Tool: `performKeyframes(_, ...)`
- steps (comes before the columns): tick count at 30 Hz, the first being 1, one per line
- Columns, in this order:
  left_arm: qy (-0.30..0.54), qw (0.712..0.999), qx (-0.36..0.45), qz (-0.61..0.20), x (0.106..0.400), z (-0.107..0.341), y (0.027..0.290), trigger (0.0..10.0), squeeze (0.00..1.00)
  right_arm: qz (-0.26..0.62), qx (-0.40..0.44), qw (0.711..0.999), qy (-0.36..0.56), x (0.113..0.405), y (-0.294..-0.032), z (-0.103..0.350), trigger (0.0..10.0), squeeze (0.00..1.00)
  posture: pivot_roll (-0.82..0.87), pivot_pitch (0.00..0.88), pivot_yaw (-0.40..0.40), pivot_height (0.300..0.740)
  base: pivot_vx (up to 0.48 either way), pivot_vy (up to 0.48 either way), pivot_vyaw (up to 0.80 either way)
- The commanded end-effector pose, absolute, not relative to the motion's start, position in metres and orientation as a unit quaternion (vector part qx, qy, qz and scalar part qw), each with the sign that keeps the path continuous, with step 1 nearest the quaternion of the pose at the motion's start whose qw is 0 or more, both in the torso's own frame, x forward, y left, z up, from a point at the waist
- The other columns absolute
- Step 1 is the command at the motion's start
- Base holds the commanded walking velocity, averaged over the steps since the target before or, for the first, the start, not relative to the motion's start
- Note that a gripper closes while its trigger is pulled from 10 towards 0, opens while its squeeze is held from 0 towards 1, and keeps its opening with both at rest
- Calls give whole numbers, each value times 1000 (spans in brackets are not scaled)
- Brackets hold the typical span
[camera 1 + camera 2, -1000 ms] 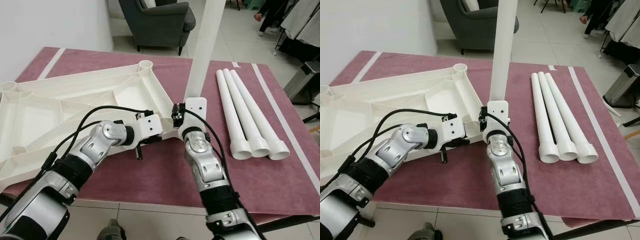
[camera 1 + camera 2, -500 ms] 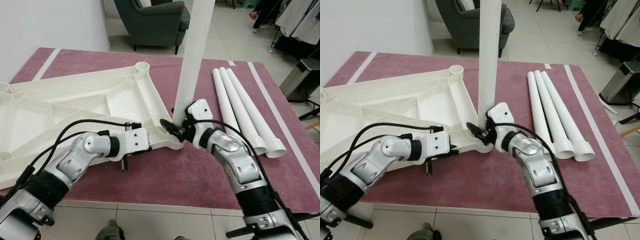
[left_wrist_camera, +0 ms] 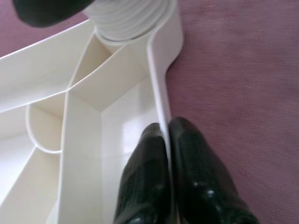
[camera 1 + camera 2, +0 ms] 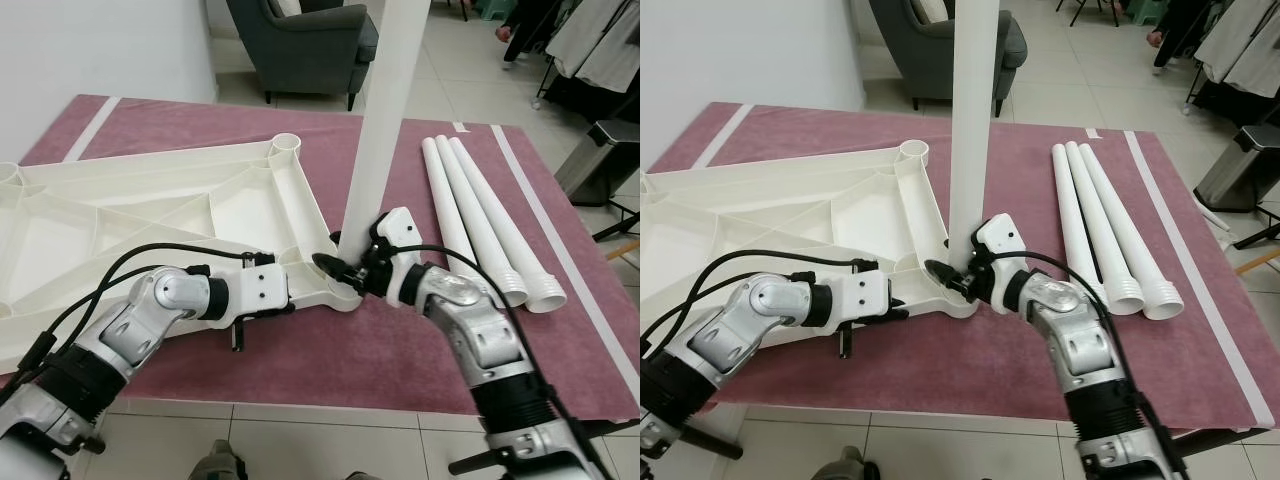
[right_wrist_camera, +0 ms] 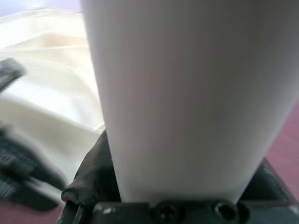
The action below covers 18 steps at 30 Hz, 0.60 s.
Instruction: Building children table
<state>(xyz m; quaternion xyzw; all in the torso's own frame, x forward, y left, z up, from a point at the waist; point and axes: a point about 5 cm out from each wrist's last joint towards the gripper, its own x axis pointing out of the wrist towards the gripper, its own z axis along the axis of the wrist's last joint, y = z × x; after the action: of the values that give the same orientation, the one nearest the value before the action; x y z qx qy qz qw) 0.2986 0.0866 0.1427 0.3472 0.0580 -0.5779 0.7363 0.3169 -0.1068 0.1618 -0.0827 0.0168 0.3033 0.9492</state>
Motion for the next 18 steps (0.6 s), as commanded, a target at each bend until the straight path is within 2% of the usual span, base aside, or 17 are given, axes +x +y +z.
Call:
performKeyframes(1,-46,689,350,-633,287,177,49,0,0,217,-104,969,62,325,-111,146,0,0,147,60,5,740,0,0,0)
performKeyframes(2,-51,694,344,-631,290,180,43,0,0,169,-104,978,66,329,-114,145,0,0,143,61,12,740,0,0,0)
performKeyframes(3,-51,694,344,-631,290,180,43,0,0,169,-104,978,66,329,-114,145,0,0,143,61,12,740,0,0,0)
performKeyframes(5,-60,698,333,-631,296,186,29,0,0,73,-99,990,66,335,-120,147,0,0,136,62,23,740,0,0,0)
performKeyframes(9,-64,702,329,-628,301,190,18,0,0,9,-97,993,64,339,-123,148,0,0,131,64,30,740,0,0,0)
performKeyframes(11,-61,714,328,-615,307,191,9,0,0,-58,-83,992,73,342,-126,146,0,0,126,65,36,740,0,0,0)
performKeyframes(15,-55,723,330,-604,312,191,3,0,0,-104,-73,989,79,342,-125,144,0,0,125,66,38,740,0,0,0)
performKeyframes(18,-51,725,332,-601,312,188,4,0,0,-104,-68,989,75,341,-120,144,0,0,127,67,39,740,0,0,0)
